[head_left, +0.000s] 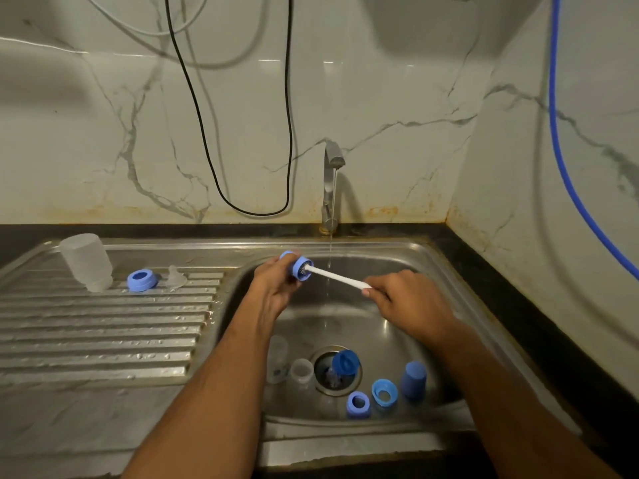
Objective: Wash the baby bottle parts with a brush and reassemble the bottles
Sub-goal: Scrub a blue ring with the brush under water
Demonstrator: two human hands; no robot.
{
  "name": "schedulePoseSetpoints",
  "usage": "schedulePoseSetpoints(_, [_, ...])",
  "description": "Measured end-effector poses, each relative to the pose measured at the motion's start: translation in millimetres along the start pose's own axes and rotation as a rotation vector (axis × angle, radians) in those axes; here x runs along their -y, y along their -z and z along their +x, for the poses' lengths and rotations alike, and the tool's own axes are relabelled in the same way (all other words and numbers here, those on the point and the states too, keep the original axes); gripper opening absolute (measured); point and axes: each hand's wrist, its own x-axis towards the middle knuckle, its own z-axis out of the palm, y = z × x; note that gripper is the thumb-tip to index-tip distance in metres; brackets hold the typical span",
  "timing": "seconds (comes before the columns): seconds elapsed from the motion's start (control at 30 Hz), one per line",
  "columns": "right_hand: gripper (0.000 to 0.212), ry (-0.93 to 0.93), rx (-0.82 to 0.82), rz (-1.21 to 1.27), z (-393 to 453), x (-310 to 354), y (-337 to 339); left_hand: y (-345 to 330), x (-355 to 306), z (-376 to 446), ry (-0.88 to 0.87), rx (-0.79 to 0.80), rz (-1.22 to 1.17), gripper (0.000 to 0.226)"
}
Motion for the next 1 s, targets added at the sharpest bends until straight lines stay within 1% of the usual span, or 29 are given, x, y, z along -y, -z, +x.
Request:
schedulePoseSetpoints(0.07, [0.028, 0.038, -0.024, -0.108, 6, 7, -1, -1, -1, 2, 0.023, -0.019, -0.037, 0.015])
schedulePoseSetpoints(0.17, [0.047, 0.026, 0.014, -0.211, 7, 20, -11, 0, -5, 9, 0.032, -0.052, -0.138, 0.018])
schedulePoseSetpoints(0.23, [0.057, 0.008, 0.026, -0.274, 5, 25, -18, 1, -7, 11, 0.029, -0.067, -0.171, 0.014])
schedulePoseSetpoints(0.33, [0.061, -0.001, 0.019, -0.323, 7, 24, -20, -4, -8, 11, 0.001, -0.057, -0.176, 0.010])
schedulePoseSetpoints(0.4, [0.057, -0.035, 0.017, -0.297, 5, 25, -20, -8, -11, 10, -0.017, -0.045, -0.181, 0.011])
schedulePoseSetpoints(0.47, [0.048, -0.041, 0.044, -0.215, 4, 25, -15, -9, -11, 11, -0.024, -0.034, -0.195, 0.014])
schedulePoseSetpoints(0.53, [0.040, -0.019, 0.075, -0.065, 3, 23, -11, -8, -8, 9, -0.025, -0.014, -0.197, 0.016])
schedulePoseSetpoints(0.6, [0.034, 0.002, 0.108, 0.130, 0, 19, -10, -7, -5, 7, -0.032, -0.048, -0.170, 0.021])
schedulePoseSetpoints(0.67, [0.034, 0.014, 0.135, 0.255, -3, 14, -9, -5, -3, 5, -0.036, -0.080, -0.169, 0.029])
schedulePoseSetpoints(0.73, [0.041, 0.009, 0.106, 0.261, -5, 10, -8, -4, -3, 2, -0.024, -0.067, -0.230, 0.034])
schedulePoseSetpoints(0.8, [0.043, -0.016, 0.028, 0.187, -4, 11, -8, -4, -4, 1, -0.020, -0.044, -0.275, 0.039])
schedulePoseSetpoints(0.87, [0.041, -0.051, -0.020, 0.112, -4, 16, -8, -6, -2, -2, -0.026, -0.019, -0.272, 0.041])
schedulePoseSetpoints(0.93, [0.034, -0.081, -0.016, 0.073, -4, 20, -9, -8, -1, -3, -0.035, -0.004, -0.252, 0.041])
schedulePoseSetpoints(1.0, [0.027, -0.106, 0.000, 0.071, -6, 21, -10, -9, -1, -3, -0.033, 0.002, -0.242, 0.036])
